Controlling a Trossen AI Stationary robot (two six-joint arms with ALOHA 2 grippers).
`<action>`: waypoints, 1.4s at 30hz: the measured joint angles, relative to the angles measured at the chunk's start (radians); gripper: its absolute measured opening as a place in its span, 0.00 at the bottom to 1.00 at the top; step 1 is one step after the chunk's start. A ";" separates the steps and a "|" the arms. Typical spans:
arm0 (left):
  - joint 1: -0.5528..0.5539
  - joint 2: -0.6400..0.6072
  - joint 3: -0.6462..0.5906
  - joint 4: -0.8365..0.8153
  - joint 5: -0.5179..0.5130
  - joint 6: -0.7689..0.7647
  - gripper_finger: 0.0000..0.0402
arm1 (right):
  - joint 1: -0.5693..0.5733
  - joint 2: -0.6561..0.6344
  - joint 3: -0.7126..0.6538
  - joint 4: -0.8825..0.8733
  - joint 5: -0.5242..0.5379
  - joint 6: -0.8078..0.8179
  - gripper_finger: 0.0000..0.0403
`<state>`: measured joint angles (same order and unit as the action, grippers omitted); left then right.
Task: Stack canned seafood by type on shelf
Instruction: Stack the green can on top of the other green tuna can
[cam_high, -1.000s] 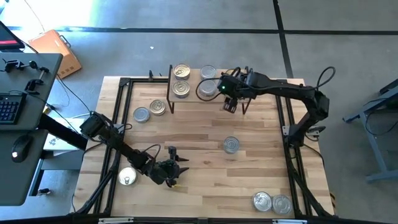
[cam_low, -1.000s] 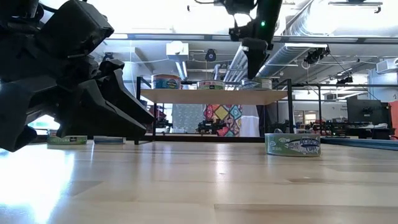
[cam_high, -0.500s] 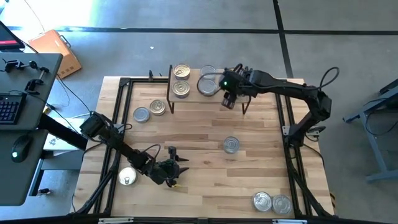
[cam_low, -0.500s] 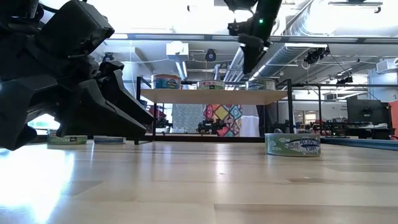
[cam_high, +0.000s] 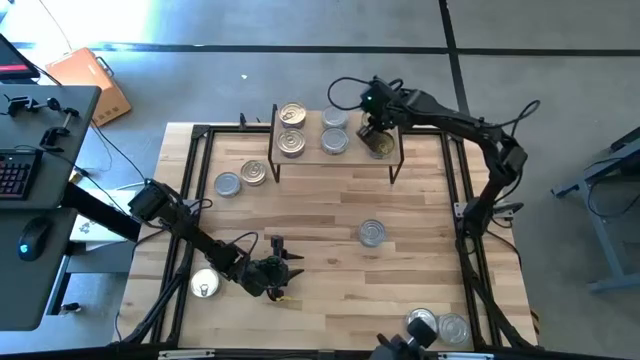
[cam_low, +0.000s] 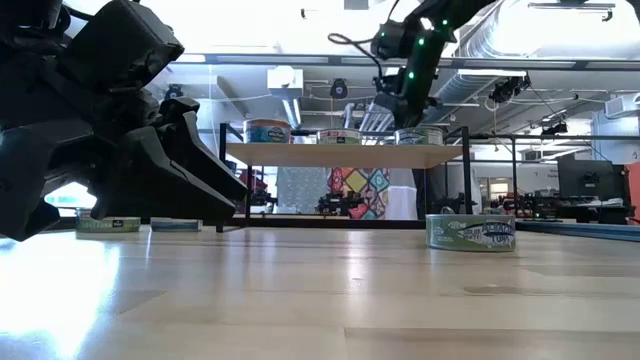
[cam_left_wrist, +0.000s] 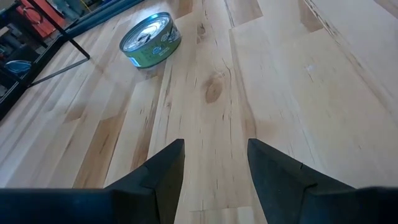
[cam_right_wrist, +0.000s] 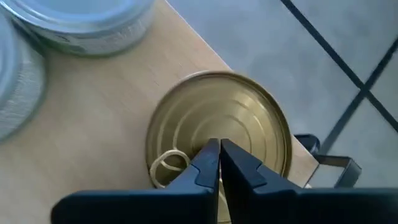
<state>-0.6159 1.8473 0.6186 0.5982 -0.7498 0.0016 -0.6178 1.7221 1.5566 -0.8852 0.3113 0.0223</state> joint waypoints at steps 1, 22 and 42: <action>0.000 0.000 0.000 0.000 0.001 -0.001 0.42 | 0.000 0.002 0.000 -0.002 0.019 0.003 0.02; 0.000 0.000 0.000 0.006 0.013 -0.009 0.42 | 0.121 -0.035 0.000 0.181 0.110 -0.044 0.00; 0.000 0.000 0.000 0.005 0.015 -0.018 0.42 | 0.123 0.132 0.000 0.463 -0.092 0.005 0.00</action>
<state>-0.6159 1.8477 0.6189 0.6033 -0.7345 -0.0166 -0.4948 1.8545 1.5566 -0.4224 0.2194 0.0275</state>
